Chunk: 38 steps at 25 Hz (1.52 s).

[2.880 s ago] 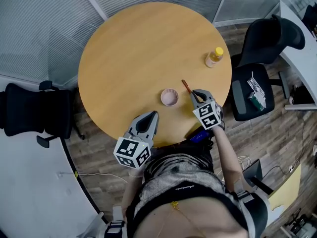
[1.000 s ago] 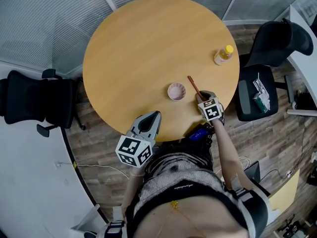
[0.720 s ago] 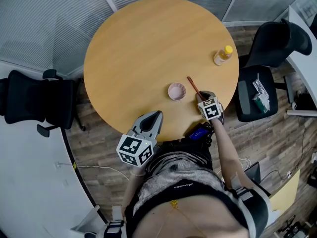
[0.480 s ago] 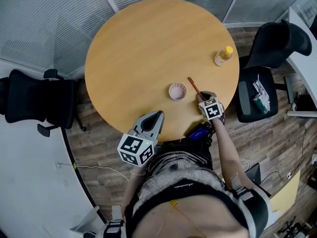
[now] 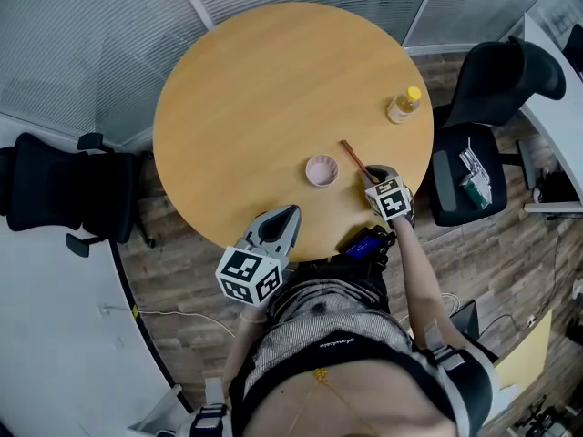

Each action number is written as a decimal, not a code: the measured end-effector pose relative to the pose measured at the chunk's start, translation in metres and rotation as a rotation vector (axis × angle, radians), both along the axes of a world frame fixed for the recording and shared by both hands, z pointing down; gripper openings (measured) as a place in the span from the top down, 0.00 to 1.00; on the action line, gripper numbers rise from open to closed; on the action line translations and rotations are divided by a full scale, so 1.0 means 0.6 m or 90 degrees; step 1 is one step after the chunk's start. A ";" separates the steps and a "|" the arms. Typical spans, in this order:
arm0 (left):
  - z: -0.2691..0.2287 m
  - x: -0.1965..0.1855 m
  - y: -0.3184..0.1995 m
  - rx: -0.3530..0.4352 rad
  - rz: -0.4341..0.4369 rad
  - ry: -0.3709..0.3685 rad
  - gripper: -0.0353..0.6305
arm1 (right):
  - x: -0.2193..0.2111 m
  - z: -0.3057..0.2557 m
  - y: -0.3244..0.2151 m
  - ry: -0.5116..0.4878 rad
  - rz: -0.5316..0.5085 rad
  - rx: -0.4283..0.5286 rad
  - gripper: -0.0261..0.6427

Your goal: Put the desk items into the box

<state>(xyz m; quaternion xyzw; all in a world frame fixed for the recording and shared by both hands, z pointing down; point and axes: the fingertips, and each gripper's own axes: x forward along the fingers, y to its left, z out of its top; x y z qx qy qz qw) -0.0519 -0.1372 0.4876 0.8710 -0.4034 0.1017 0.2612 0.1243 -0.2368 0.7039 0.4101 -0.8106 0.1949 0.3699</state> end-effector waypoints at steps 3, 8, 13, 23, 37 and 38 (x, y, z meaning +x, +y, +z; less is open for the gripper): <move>0.002 0.004 -0.001 0.000 0.005 0.000 0.92 | -0.001 -0.019 -0.006 -0.005 -0.006 0.006 0.87; 0.003 0.011 0.001 -0.001 0.014 0.007 0.92 | -0.002 -0.045 -0.007 -0.002 -0.011 0.012 0.87; 0.002 0.019 0.003 0.001 0.021 0.009 0.92 | -0.006 -0.073 -0.001 0.000 -0.031 0.020 0.87; -0.021 -0.001 -0.002 0.022 0.003 0.022 0.92 | -0.037 -0.160 -0.005 -0.032 -0.048 0.057 0.87; -0.030 -0.018 -0.009 0.027 -0.003 0.026 0.92 | -0.079 -0.250 0.000 -0.044 -0.086 0.093 0.87; -0.030 -0.017 -0.009 0.028 -0.002 0.027 0.92 | -0.081 -0.252 0.002 -0.042 -0.090 0.092 0.87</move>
